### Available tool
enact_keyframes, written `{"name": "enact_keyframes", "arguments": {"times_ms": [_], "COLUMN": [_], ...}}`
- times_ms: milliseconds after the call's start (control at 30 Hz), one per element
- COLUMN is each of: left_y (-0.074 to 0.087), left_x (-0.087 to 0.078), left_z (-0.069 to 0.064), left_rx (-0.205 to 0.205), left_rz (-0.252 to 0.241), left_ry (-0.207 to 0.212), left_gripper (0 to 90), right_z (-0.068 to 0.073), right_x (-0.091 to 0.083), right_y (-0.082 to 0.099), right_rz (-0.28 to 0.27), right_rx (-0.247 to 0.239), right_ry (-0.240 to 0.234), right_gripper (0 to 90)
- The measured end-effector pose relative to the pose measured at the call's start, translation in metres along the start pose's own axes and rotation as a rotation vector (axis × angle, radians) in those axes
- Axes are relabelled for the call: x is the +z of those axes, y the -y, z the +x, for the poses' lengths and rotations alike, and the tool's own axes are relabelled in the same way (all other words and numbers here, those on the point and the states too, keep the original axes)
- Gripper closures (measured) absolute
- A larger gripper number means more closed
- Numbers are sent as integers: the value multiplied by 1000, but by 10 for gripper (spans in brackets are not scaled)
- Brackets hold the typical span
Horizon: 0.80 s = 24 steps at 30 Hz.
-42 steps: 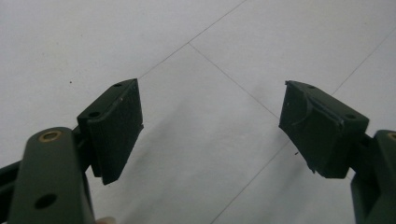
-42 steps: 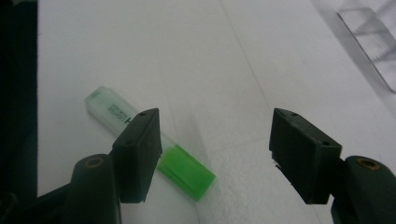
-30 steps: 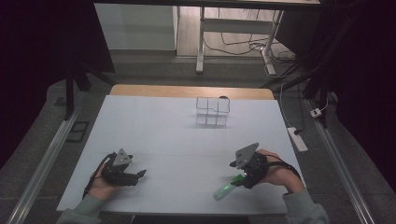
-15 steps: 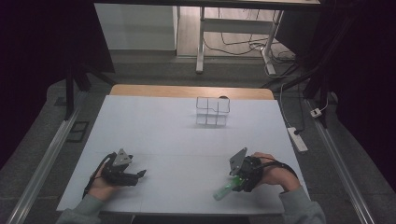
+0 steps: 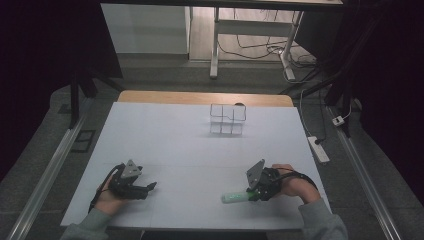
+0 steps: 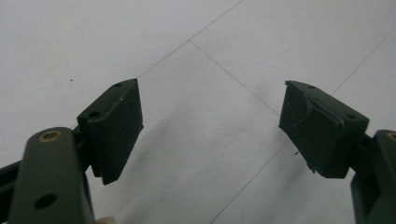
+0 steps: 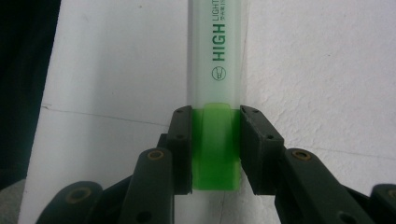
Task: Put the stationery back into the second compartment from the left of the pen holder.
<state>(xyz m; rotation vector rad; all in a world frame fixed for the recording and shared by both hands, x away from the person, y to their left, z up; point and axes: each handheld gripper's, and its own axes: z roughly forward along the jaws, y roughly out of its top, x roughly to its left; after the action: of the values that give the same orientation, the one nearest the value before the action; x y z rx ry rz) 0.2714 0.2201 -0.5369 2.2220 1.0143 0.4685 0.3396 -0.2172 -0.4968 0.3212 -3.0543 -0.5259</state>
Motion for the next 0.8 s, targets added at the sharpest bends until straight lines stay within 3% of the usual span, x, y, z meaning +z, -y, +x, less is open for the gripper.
{"name": "enact_keyframes", "arguments": {"times_ms": [100,167,300,467,800], "left_y": [0,0,0,0,-1], "left_x": [-1,-1,-1,-2,-1], "left_z": [0,0,0,0,-1], "left_rx": [-1,-4,-4,-3,-3], "left_rz": [-2,-4,-4,-5,-4], "left_ry": [-2,-3,-3,-5,0], "left_gripper": [214,214,214,214,220], "right_z": [2,2,0,-4,-10], "right_x": [-1,-4,-18,-28,-34], "right_y": [0,1,1,0,-9], "right_rz": [-4,-10,-85,-170,-239], "right_rx": [-7,11,81,180,333], "right_ry": [15,52,139,197,268], "right_gripper": [666,666,666,665,665]}}
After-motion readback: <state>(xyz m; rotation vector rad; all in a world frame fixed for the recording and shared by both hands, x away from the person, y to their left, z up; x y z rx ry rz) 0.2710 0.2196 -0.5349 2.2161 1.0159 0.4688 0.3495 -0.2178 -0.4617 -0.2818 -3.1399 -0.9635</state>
